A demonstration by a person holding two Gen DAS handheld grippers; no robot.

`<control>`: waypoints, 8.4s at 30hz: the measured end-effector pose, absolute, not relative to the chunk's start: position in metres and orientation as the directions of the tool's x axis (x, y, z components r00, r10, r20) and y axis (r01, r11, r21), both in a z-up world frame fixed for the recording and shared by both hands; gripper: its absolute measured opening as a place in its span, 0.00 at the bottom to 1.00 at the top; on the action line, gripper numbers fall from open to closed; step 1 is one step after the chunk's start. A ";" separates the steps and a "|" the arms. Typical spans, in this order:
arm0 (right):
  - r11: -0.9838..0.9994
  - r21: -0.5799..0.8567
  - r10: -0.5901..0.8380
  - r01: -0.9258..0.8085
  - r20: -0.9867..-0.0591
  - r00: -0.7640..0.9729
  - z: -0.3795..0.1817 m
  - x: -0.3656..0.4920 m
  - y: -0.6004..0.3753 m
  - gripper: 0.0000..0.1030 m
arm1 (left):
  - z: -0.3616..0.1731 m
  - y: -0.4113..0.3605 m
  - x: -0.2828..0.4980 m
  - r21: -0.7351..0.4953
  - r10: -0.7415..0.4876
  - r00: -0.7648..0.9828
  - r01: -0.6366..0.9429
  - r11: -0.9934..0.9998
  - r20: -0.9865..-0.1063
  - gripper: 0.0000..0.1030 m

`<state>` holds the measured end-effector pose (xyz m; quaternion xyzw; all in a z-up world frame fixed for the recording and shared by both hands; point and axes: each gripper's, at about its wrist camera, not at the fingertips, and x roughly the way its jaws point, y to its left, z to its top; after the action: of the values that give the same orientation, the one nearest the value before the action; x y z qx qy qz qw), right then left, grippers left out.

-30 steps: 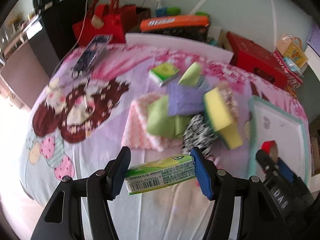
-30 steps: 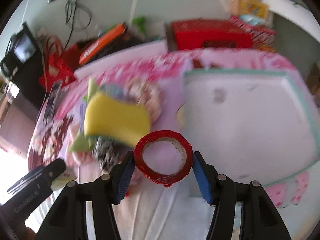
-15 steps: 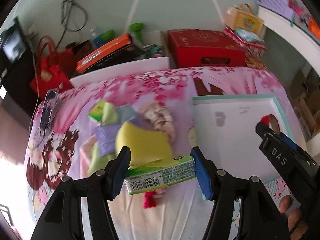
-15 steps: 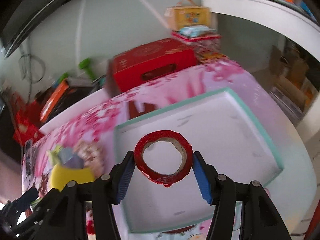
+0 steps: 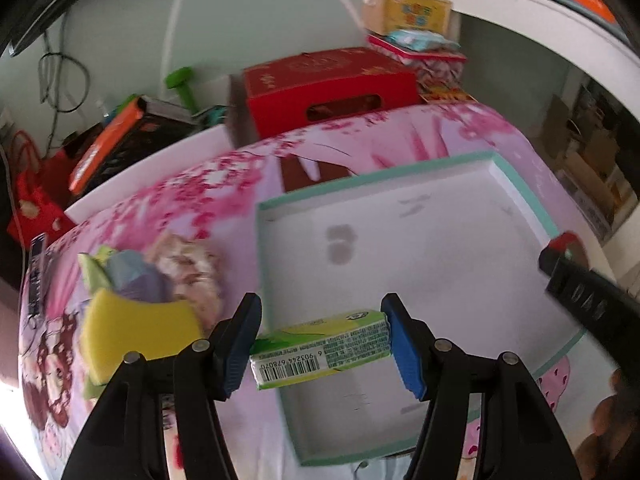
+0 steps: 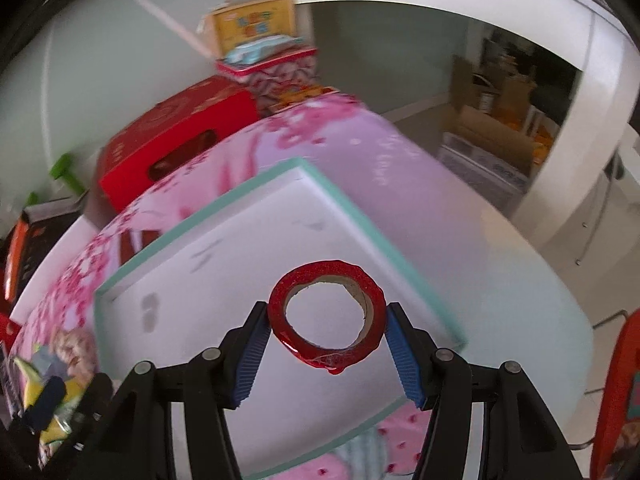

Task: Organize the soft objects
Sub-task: 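Carry the box and tape into the white tray and open both tools, then move both open tools back to the pile of soft items, then grasp the yellow sponge with the right tool while the left tool grasps the pink fuzzy towel, then lift the towel and sponge and carry both toward the white tray, then lower the towel and sponge into the tray and open both tools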

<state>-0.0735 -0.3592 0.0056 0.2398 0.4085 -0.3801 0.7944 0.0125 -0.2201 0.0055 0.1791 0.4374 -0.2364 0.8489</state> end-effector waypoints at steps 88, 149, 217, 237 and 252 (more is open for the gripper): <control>0.944 0.196 0.009 0.265 -0.818 0.575 -0.007 0.026 -0.153 1.00 | -0.024 0.089 0.101 -0.163 -0.060 0.376 -0.250 0.954 -0.925 0.95; 0.881 0.433 0.246 0.189 -0.762 0.599 -0.027 0.045 -0.146 0.91 | -0.048 0.092 0.115 -0.379 -0.246 0.393 -0.308 0.872 -0.886 0.05; 0.728 0.325 -0.249 0.604 -0.696 0.674 0.026 -0.055 -0.329 0.90 | 0.117 -0.142 0.027 -0.329 -0.694 0.557 0.619 0.713 -0.456 0.04; 0.720 0.144 -0.327 0.679 -0.792 0.515 -0.008 -0.048 -0.348 0.91 | -0.020 -0.193 0.070 -0.228 -0.473 0.378 0.537 0.812 -0.796 0.17; 0.694 0.117 -0.337 0.711 -0.819 0.464 -0.012 -0.052 -0.352 1.00 | -0.011 -0.165 0.084 -0.210 -0.407 0.428 0.435 0.876 -0.807 0.90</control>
<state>-0.0520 -0.3523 -0.0124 0.2286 0.4089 -0.3177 0.8244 0.0837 -0.1654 -0.0112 0.0149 0.4732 -0.2490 0.8449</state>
